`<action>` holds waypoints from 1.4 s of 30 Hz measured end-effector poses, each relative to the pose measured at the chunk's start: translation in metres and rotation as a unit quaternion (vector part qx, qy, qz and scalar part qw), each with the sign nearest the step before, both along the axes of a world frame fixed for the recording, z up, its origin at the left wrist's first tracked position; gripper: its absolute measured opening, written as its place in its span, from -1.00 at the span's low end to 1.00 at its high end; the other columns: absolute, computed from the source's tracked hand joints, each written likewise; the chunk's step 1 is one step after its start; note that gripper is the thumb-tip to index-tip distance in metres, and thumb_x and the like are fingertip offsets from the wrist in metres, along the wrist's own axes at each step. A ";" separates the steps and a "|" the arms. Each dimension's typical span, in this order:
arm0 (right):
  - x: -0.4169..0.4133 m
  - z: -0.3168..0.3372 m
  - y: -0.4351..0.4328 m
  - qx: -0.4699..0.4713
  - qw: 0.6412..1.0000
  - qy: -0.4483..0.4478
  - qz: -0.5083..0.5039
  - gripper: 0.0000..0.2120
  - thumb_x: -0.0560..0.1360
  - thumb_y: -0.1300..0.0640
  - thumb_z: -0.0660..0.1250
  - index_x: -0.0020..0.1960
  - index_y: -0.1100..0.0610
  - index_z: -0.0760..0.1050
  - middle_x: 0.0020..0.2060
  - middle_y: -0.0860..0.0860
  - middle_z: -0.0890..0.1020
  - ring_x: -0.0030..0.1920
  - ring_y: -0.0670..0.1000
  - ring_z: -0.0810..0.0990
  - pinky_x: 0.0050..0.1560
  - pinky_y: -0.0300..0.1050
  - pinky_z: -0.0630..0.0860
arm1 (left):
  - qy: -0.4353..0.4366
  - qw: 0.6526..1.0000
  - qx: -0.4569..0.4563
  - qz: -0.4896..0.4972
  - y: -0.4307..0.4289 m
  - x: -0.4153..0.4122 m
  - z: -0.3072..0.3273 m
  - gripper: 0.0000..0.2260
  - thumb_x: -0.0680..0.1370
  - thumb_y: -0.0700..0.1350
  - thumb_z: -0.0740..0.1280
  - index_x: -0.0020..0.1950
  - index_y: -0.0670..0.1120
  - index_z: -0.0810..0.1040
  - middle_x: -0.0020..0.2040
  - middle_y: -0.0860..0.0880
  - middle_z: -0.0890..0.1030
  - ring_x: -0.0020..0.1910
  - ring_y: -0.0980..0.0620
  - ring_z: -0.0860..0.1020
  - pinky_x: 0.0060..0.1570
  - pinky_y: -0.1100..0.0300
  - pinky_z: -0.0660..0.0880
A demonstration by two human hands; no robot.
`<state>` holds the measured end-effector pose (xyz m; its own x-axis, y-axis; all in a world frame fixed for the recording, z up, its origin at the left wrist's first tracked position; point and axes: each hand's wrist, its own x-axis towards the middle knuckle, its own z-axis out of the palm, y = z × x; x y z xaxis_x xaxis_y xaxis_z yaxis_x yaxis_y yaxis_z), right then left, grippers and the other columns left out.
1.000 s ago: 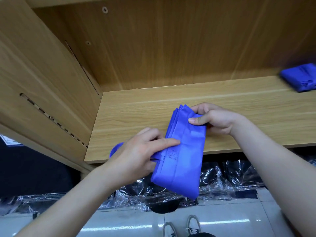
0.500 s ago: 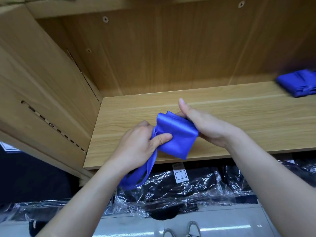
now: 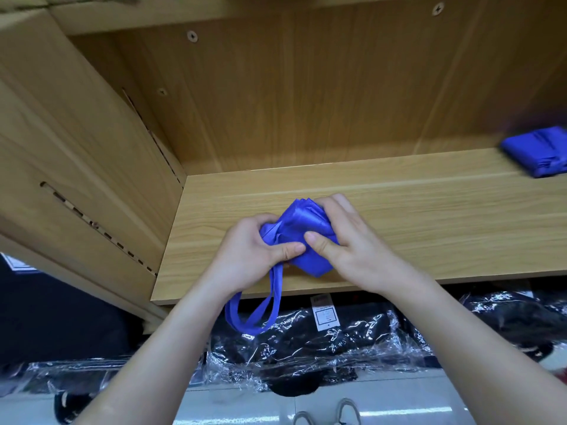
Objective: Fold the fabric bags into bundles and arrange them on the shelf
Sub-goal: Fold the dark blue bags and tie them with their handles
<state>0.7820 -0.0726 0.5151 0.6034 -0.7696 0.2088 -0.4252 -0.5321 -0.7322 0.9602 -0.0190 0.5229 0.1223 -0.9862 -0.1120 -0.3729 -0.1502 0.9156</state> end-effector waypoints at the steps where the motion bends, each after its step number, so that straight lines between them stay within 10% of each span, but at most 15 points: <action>1: -0.001 0.001 0.001 0.001 1.000 0.013 -0.007 -0.55 0.50 -0.19 0.15 0.21 0.12 0.38 0.01 -0.06 0.40 0.03 -0.06 0.43 0.09 -0.14 0.36 | -0.006 1.000 -0.013 0.004 0.000 -0.001 -0.001 -0.77 0.35 -0.09 0.60 -0.07 -0.01 0.64 -0.29 0.02 0.67 -0.35 0.11 0.56 -0.20 0.11 0.53; 5: 0.002 0.009 0.007 -0.068 0.994 0.068 -0.048 -0.44 0.45 -0.39 -0.02 0.11 0.05 0.35 -0.09 -0.10 0.48 -0.11 -0.01 0.46 -0.12 -0.08 0.36 | 0.000 0.999 -0.036 0.012 0.004 -0.010 -0.008 -0.73 0.26 0.04 0.61 -0.13 0.04 0.63 -0.35 0.05 0.62 -0.38 0.11 0.48 -0.28 0.08 0.49; 16: 0.001 -0.004 0.005 -0.087 0.994 0.068 -0.010 -0.77 0.63 -0.04 0.02 -0.04 0.10 0.30 -0.22 -0.08 0.42 -0.23 0.08 0.40 -0.23 0.00 0.31 | -0.059 0.997 -0.031 0.035 -0.001 -0.020 -0.025 -0.66 0.27 0.07 0.58 -0.20 0.01 0.46 -0.40 0.15 0.52 -0.40 0.11 0.42 -0.30 0.11 0.41; 21: 0.006 -0.011 0.005 -0.058 0.987 0.145 -0.048 -0.59 0.50 -0.37 -0.08 -0.08 -0.03 0.18 -0.16 -0.02 0.48 -0.11 0.12 0.50 -0.15 0.02 0.40 | -0.106 0.990 -0.010 0.090 0.001 -0.036 -0.036 -0.67 0.22 0.10 0.42 -0.25 -0.03 0.36 -0.42 0.05 0.51 -0.37 -0.07 0.42 -0.33 0.06 0.40; 29: -0.024 -0.043 -0.015 -0.107 0.981 0.131 -0.100 -0.41 0.41 -0.40 -0.19 -0.15 0.02 0.39 -0.41 0.03 0.53 -0.21 0.23 0.56 -0.31 -0.05 0.22 | 0.142 0.973 0.173 -0.053 0.016 -0.022 -0.025 -0.59 0.49 -0.33 0.42 0.28 -0.09 0.42 -0.08 -0.11 0.66 -0.37 -0.01 0.62 -0.37 0.21 0.55; 35: -0.049 -0.029 -0.026 -0.200 0.970 0.132 -0.051 -0.54 0.52 -0.30 -0.04 -0.25 0.04 0.34 -0.53 0.00 0.47 -0.41 0.21 0.52 -0.38 -0.11 0.22 | 0.183 0.952 0.220 -0.111 0.025 0.038 0.003 -0.35 0.16 0.09 0.66 0.19 -0.09 0.63 0.00 -0.26 0.67 -0.16 -0.03 0.65 -0.16 0.20 0.61; 42: -0.056 -0.007 -0.032 -0.376 0.923 0.068 -0.037 -0.40 0.64 -0.21 -0.07 -0.23 0.19 0.49 -0.46 0.00 0.54 -0.47 0.12 0.53 -0.52 -0.18 0.28 | 0.282 0.953 0.105 0.024 0.030 0.061 0.018 -0.42 0.15 -0.29 0.63 0.15 -0.16 0.60 -0.27 -0.22 0.65 -0.39 -0.05 0.64 -0.31 0.22 0.62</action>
